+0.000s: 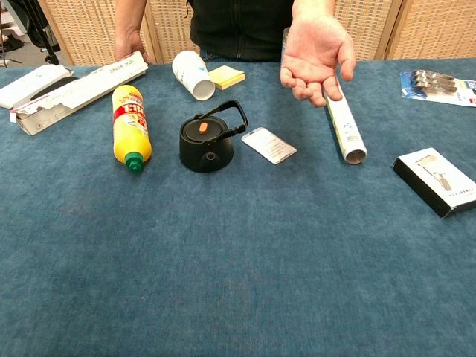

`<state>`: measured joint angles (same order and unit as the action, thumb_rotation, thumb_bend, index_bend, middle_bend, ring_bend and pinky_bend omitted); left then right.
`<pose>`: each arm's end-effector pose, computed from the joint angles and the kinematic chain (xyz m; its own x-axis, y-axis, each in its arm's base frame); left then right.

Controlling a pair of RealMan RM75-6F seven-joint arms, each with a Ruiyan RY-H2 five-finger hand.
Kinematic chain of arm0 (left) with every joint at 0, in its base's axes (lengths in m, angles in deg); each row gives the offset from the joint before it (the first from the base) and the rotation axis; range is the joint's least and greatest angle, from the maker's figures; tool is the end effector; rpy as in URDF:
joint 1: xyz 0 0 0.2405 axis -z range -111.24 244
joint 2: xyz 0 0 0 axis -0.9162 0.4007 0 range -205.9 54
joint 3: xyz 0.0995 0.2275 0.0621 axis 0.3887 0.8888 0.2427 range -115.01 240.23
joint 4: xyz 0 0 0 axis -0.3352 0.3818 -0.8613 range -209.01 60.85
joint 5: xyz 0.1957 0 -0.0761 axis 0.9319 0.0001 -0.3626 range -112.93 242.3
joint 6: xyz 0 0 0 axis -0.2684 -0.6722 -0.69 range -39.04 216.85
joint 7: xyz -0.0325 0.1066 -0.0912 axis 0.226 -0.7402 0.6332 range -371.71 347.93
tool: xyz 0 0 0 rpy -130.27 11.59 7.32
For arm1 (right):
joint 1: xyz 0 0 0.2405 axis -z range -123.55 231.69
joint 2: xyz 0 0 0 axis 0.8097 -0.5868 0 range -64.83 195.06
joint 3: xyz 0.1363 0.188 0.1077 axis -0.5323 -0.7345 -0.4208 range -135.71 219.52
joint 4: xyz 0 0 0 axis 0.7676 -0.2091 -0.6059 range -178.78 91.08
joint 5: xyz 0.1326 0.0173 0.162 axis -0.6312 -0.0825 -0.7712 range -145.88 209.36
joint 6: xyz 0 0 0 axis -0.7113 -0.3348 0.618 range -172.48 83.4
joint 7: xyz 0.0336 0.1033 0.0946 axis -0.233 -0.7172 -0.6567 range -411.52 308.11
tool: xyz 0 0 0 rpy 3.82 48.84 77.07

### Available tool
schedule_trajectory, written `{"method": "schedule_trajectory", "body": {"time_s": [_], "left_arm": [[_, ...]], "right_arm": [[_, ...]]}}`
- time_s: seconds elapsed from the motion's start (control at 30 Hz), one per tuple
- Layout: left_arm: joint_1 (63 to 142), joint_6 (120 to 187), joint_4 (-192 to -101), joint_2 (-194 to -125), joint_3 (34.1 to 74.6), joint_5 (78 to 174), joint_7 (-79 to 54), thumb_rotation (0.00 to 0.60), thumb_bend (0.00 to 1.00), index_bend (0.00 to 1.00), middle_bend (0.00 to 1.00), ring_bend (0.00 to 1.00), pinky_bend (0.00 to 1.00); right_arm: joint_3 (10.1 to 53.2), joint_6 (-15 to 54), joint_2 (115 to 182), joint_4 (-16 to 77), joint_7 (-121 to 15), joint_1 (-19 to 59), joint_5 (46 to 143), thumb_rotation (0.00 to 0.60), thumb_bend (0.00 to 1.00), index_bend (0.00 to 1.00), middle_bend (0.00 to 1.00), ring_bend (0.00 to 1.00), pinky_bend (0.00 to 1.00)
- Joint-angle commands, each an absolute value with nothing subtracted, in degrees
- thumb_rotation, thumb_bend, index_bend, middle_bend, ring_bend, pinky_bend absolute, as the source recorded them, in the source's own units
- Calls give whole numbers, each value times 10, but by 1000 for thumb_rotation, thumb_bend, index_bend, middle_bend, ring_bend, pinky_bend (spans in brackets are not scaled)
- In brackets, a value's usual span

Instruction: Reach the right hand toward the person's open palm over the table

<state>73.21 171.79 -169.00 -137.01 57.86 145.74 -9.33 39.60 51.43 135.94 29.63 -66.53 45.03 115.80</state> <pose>-0.3096 0.1978 0.1763 0.3502 -0.0080 0.9367 0.9361 0.0385 -0.3496 -0.3376 -0.2054 0.1803 0.3301 0.2210 0.9177 -0.9328 -0.0727 0.3531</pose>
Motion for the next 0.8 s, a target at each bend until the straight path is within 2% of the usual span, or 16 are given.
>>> {"method": "schedule_trajectory", "body": {"time_s": [0.03,0.37,0.53,0.7,0.8], "left_arm": [[727,1737,-1684,-1379,576,1465,-103,600,0,0,0,0,14],[722,1747,-1680,-1382,577,1471,-97,600,0,0,0,0,14],[723,1741,-1677,-1378,574,1465,-87,600,0,0,0,0,14],[726,1734,-1676,-1378,570,1458,-87,600,0,0,0,0,14],[728,1731,-1677,-1379,570,1455,-92,600,0,0,0,0,14]], "right_arm": [[396,500,1352,305,-654,454,1154,600,0,0,0,0,19],[398,459,1336,334,-614,455,1154,600,0,0,0,0,19],[424,392,1320,328,-630,432,1187,600,0,0,0,0,19],[445,309,1325,283,-657,377,1238,600,0,0,0,0,19],[455,291,1342,236,-688,343,1284,600,0,0,0,0,19]]}}
